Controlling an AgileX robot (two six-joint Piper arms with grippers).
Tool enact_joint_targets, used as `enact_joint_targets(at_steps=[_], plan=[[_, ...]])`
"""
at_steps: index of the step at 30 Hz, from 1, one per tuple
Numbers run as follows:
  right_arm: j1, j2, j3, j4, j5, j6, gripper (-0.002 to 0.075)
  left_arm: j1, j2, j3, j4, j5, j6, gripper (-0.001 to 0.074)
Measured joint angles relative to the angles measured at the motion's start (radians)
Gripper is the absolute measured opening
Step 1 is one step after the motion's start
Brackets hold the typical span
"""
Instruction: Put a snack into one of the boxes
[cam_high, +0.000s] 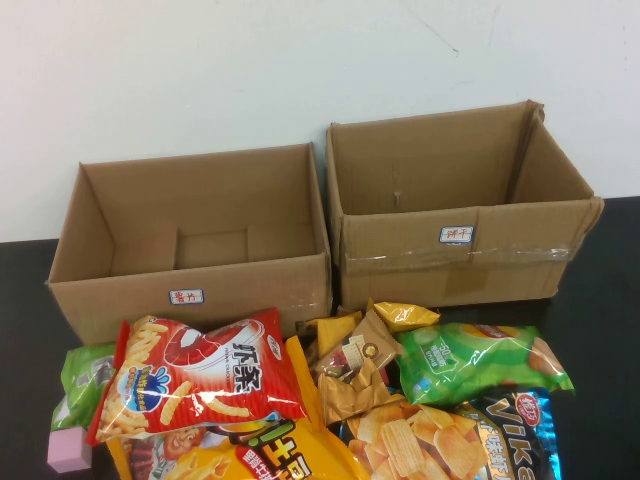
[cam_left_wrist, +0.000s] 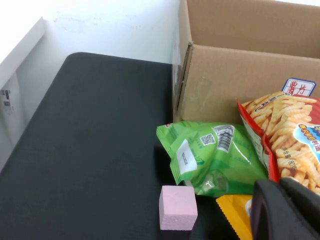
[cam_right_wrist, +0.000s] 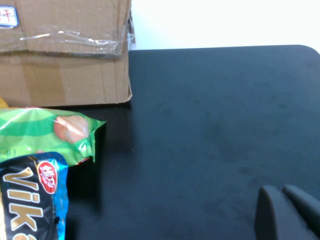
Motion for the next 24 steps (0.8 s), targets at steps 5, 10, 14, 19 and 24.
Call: enact_joint_targets(at_steps=[5,10,14,19,24], plan=[[0.000,0.000,0.000,0.000,0.000,0.000,-0.0001,0.000,0.000,0.000,0.000,0.000,0.000,-0.0003],[0.000,0.000,0.000,0.000,0.000,0.000,-0.0001,0.000,0.000,0.000,0.000,0.000,0.000,-0.0003],[0.000,0.000,0.000,0.000,-0.002,0.000,-0.0001,0.000,0.000,0.000,0.000,0.000,0.000,-0.0003],[0.000,0.000,0.000,0.000,-0.002,0.000,-0.0001,0.000,0.000,0.000,0.000,0.000,0.000,-0.0003],[0.000,0.000,0.000,0.022,-0.002,0.000,-0.0001,0.000,0.000,0.000,0.000,0.000,0.000,-0.0003]])
